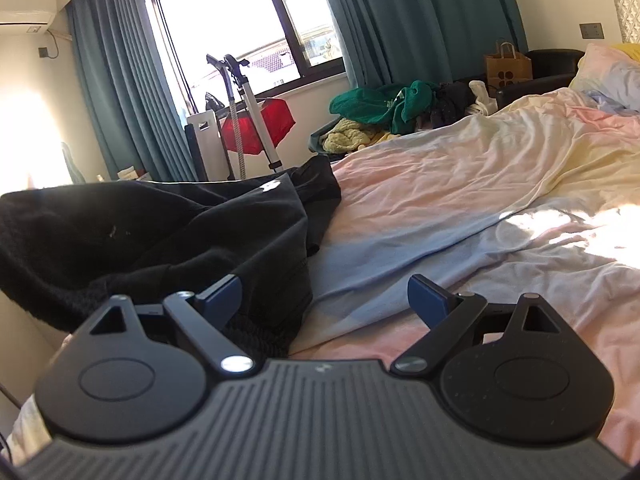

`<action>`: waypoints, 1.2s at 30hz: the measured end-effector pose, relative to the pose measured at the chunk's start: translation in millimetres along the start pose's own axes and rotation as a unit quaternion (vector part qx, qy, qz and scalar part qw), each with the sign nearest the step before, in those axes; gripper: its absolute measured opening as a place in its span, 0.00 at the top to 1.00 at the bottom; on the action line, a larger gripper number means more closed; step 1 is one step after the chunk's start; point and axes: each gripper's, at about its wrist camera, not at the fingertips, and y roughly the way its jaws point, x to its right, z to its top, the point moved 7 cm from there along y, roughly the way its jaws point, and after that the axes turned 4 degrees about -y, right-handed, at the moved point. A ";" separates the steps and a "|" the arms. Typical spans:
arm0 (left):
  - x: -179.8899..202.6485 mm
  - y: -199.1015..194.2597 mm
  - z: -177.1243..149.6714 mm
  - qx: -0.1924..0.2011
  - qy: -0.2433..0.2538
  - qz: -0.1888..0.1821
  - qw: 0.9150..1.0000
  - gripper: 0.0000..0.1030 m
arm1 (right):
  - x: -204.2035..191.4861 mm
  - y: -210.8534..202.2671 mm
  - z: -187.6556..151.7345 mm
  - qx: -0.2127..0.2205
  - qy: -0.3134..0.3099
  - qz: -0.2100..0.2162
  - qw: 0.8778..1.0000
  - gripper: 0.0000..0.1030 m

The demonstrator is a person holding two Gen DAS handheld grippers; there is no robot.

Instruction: Fold clothes

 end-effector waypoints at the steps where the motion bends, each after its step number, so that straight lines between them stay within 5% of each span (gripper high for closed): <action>1: -15.1 4.0 -9.5 -0.013 -0.012 0.010 1.000 0.90 | -4.1 1.7 -2.0 -0.007 0.001 0.010 1.000 0.11; 9: -110.8 34.4 -55.6 -0.105 -0.134 0.055 0.984 0.89 | -35.9 47.4 -37.2 -0.090 -0.051 0.037 0.994 0.12; 11: -117.2 44.7 -56.8 -0.106 -0.117 0.058 0.986 0.89 | -37.4 65.7 -46.9 -0.113 -0.058 0.033 0.991 0.12; 13: -119.7 54.7 -59.3 -0.107 -0.087 0.065 0.988 0.88 | -37.0 82.1 -54.8 -0.131 -0.053 0.032 0.989 0.27; 19: -103.7 86.1 -72.5 -0.116 -0.040 0.080 0.989 0.88 | -41.5 113.4 -70.3 -0.141 -0.115 0.021 0.983 0.29; 26: -96.8 99.6 -78.3 -0.121 -0.019 0.092 0.988 0.86 | -37.0 116.5 -60.2 -0.079 -0.112 0.020 0.990 0.33; 29: -95.1 99.5 -80.1 -0.126 -0.025 0.086 0.988 0.85 | -36.3 117.6 -61.9 -0.091 -0.090 0.043 0.991 0.55; 30: -93.5 97.6 -79.7 -0.124 -0.026 0.081 0.989 0.85 | -37.1 114.6 -59.4 -0.088 -0.087 0.044 0.991 0.73; 31: -91.3 95.5 -79.3 -0.122 -0.023 0.076 0.989 0.84 | -38.3 110.4 -55.7 -0.080 -0.086 0.043 0.992 0.80; 36: -76.8 84.0 -77.5 -0.112 0.008 0.065 0.992 0.83 | -44.1 87.7 -35.2 -0.039 -0.086 0.035 0.995 0.85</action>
